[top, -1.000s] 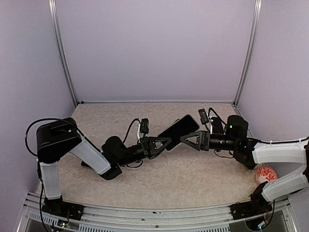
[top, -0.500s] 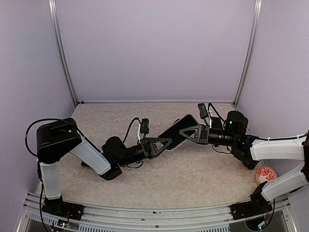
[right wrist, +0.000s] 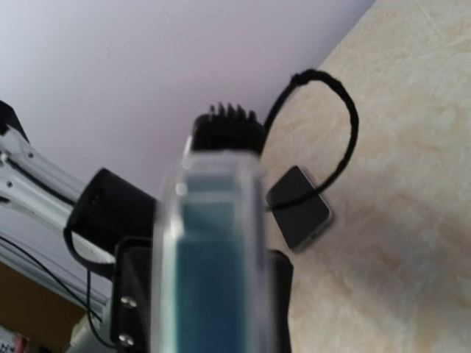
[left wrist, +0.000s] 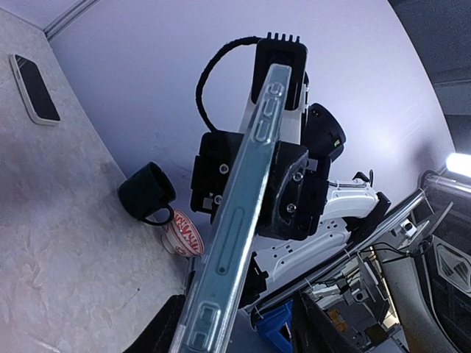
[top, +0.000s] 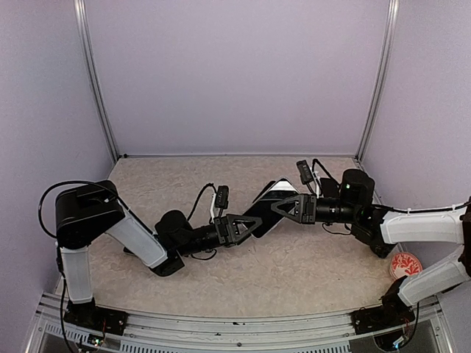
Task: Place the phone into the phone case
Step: Press the phone case against the phone.
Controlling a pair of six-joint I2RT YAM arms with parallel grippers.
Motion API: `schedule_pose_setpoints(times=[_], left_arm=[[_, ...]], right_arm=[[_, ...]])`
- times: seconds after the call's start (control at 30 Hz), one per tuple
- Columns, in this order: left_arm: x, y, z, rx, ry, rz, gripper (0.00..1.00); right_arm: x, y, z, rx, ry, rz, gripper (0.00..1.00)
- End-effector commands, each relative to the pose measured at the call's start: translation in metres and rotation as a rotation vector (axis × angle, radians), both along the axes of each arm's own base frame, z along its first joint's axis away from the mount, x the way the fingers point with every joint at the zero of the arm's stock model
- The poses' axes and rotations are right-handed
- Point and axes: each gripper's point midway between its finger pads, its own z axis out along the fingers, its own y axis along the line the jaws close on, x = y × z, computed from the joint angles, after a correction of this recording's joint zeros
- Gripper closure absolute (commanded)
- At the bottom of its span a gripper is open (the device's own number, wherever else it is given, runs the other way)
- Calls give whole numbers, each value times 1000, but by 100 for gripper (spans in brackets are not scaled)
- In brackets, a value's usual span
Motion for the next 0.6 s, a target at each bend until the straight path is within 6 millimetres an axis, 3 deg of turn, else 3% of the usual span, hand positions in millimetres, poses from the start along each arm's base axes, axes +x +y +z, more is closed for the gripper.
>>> schedule_pose_setpoints(times=[0.0,0.2,0.57], left_arm=[[-13,9,10,-1,-66,-74,51],[-9,27,2,62,-103,-79,44],[-17,9,4,206,-244,-161,41]], right_arm=[[-8,0,30,21,-106,36,100],[-14,-5,32,-5,-130,50,100],[-30,6,10,-37,-31,211,100]])
